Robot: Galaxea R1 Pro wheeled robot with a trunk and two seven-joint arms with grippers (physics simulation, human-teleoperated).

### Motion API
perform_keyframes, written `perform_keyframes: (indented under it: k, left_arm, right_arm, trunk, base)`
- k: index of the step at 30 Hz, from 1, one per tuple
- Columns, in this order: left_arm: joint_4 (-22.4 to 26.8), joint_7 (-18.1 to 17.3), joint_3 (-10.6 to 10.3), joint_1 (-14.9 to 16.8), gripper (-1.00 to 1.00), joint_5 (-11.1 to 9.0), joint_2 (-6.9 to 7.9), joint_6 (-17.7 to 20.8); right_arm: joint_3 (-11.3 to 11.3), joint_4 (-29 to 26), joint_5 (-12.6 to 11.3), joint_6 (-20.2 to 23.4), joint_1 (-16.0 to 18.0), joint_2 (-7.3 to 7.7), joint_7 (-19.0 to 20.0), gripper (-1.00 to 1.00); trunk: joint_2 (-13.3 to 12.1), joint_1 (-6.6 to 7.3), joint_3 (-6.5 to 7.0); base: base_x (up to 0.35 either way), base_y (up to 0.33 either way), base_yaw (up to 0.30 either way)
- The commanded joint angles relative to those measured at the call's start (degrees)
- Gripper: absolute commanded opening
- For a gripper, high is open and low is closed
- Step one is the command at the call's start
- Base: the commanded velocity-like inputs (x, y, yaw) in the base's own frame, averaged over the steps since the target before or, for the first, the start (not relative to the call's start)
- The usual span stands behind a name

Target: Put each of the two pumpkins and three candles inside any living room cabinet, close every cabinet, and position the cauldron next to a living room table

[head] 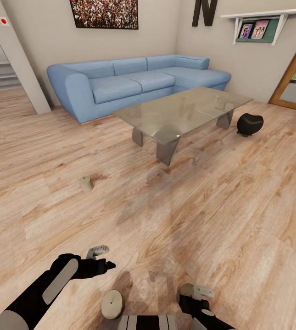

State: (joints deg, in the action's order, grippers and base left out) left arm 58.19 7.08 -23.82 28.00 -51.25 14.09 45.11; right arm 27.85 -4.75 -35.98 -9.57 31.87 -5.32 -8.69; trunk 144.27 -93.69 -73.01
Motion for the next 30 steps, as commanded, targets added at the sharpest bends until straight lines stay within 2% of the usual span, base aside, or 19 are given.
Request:
perform_keyframes:
  k: [1, 10, 26, 28, 30]
  left_arm:
    - [0.1, 0.6, -0.2, 0.0, 1.0, -0.6, 0.06, 0.1]
    - [0.1, 0.5, -0.2, 0.0, 1.0, -0.6, 0.06, 0.1]
    - [-0.2, 0.6, -0.2, 0.0, 1.0, -0.6, 0.04, 0.1]
    - [-0.3, 0.6, -0.1, 0.0, 1.0, -0.6, 0.05, 0.1]
    - [-0.3, 0.6, -0.1, 0.0, 1.0, -0.6, 0.06, 0.1]
  right_arm:
    - [0.5, 0.0, -0.5, -0.2, 0.0, 0.0, -0.2, -1.0]
    - [0.5, 0.0, -0.5, -0.2, 0.0, -0.03, -0.2, -1.0]
    - [0.5, -0.4, -0.5, 0.0, 0.0, 0.03, -0.4, -1.0]
    - [0.4, -0.4, -0.5, 0.5, 0.0, 0.01, -0.6, -1.0]
    - [0.3, -0.7, -0.7, 3.4, 0.0, -0.12, -0.9, -1.0]
  trunk:
    - [0.0, 0.01, -0.04]
    - [0.0, 0.01, -0.04]
    - [-0.2, 0.42, 3.5]
    - [-0.2, 0.47, 3.95]
    - [-0.3, 0.52, 4.39]
  base:
    - [0.0, 0.0, 0.0]
    - [0.0, 0.0, 0.0]
    - [0.0, 0.0, 0.0]
    - [0.0, 0.0, 0.0]
    - [0.0, 0.0, 0.0]
